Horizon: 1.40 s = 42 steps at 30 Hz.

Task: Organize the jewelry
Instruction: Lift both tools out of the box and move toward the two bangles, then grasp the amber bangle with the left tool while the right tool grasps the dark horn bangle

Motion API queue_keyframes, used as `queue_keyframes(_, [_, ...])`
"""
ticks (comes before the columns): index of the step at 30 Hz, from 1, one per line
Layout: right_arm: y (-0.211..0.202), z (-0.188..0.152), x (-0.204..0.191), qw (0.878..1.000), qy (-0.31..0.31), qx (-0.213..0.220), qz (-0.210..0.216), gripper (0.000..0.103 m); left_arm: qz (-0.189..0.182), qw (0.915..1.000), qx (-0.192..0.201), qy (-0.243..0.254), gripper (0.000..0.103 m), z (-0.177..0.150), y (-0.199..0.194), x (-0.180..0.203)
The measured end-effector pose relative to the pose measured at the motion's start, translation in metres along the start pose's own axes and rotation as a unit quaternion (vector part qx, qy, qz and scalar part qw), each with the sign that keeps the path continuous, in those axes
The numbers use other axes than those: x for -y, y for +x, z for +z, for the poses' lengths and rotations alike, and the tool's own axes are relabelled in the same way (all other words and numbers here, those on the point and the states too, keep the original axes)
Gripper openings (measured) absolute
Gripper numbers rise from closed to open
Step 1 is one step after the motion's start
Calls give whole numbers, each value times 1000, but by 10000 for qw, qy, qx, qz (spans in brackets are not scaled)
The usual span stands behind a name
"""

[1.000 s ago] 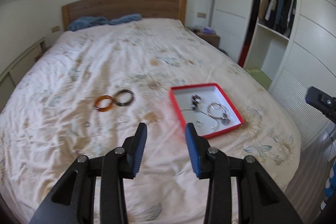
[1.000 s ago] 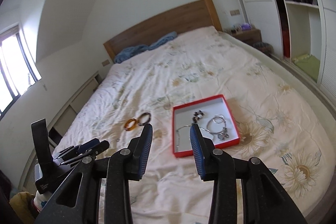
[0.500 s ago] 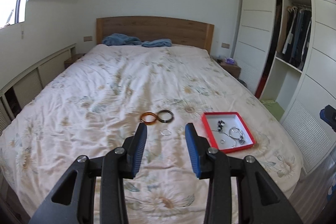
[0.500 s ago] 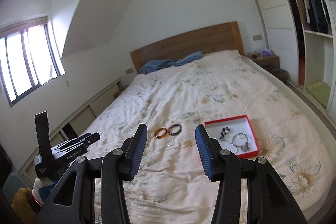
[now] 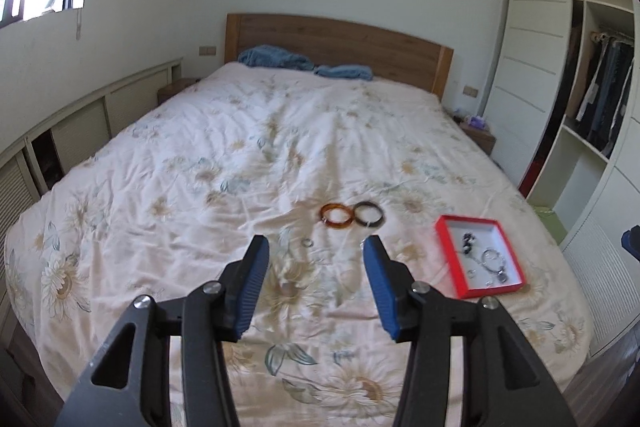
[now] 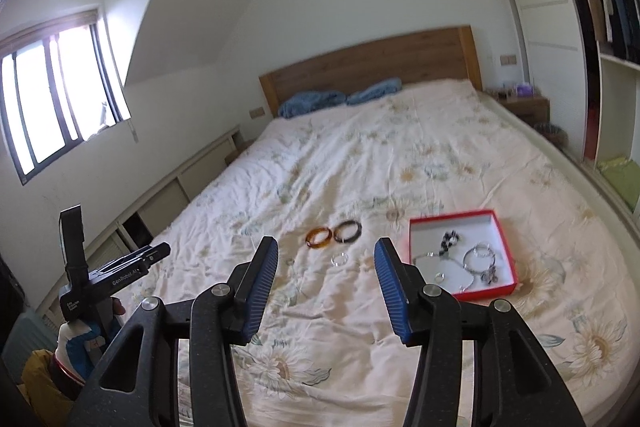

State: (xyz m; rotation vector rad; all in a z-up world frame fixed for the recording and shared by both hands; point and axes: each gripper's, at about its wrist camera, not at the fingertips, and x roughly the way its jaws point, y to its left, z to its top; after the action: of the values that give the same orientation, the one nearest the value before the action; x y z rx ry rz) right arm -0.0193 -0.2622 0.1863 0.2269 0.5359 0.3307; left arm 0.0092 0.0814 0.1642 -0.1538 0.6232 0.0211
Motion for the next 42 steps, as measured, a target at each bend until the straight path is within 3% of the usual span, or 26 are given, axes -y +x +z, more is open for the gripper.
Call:
queue_keyframes(12, [157,-4,49,9934,285,-1109,-40,50,-40,9946,-1038,-64,47,-13,149,-5])
queue_keyframes(23, [328,9,80,9820,209,-1875,-47,50,-353,9817,-1865,-120,47,11,316,8])
queue_keyframes(28, [399,9,88,9772,185,-2114,-47,50,-341,9790,-2011,-9,47,21,378,12])
queue_keyframes(37, [491,4,86,9694,-76,-2454,31,49,-82,9693,-2446,226,46,8,448,9])
queue_keyframes(42, [525,-7,84,9623,-228,-2711,-46,38,49,9673,-2491,483,43,-1,457,13])
